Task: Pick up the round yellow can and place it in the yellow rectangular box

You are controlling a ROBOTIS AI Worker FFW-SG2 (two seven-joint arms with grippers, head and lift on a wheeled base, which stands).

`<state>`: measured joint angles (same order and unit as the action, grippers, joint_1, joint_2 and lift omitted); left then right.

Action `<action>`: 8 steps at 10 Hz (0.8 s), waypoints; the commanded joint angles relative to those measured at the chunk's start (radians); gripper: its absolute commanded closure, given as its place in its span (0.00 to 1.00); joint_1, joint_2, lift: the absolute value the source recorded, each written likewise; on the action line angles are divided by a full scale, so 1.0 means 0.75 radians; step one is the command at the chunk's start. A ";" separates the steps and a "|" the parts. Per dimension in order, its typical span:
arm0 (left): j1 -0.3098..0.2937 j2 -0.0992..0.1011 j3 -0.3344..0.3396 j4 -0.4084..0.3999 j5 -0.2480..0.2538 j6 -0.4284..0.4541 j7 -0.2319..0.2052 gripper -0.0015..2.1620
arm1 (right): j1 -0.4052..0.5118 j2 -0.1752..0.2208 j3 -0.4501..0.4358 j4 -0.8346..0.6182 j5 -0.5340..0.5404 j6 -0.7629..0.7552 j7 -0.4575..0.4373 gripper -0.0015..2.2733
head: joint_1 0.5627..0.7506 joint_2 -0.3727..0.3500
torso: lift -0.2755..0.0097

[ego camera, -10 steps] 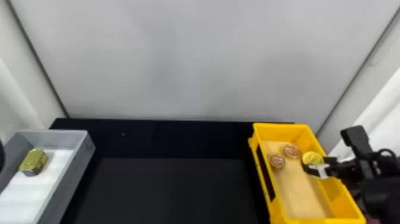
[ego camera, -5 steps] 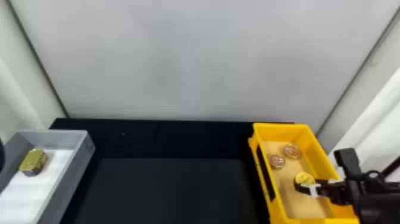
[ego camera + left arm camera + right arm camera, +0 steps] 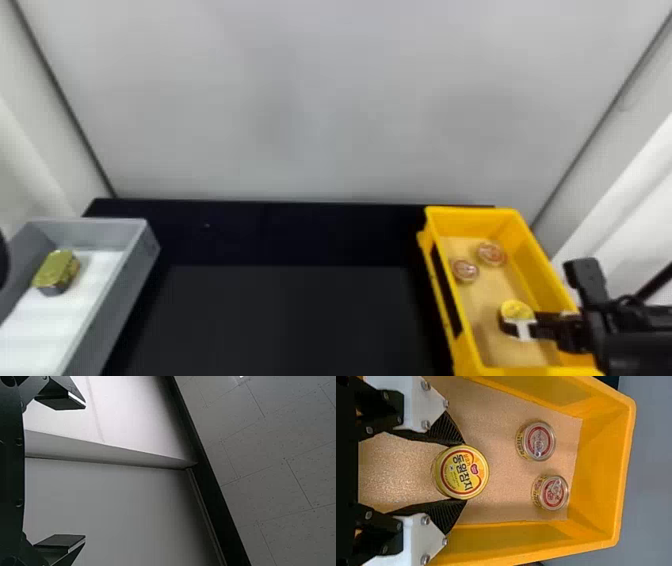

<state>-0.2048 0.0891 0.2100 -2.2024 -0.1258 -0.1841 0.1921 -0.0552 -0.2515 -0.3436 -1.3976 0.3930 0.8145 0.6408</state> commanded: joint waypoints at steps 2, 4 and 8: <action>-0.001 0.000 0.000 0.001 0.000 0.000 -0.002 0.05 | 0.002 -0.004 -0.004 -0.012 0.000 0.021 0.005 0.00 | 0.70 0.41 | 0.96; 0.001 -0.002 0.002 0.001 0.000 0.000 -0.002 0.05 | 0.012 -0.002 0.006 -0.149 -0.012 0.007 0.009 0.00 | 0.70 0.41 | 0.96; 0.003 -0.014 0.000 0.001 0.000 0.004 -0.002 0.05 | -0.094 -0.006 0.198 -0.859 -0.008 0.091 -0.220 0.00 | 0.70 0.41 | 0.96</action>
<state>-0.2037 0.0809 0.2092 -2.2012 -0.1258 -0.1825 0.1903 -0.0835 -0.2536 -0.2541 -1.8567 0.3781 0.8596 0.5398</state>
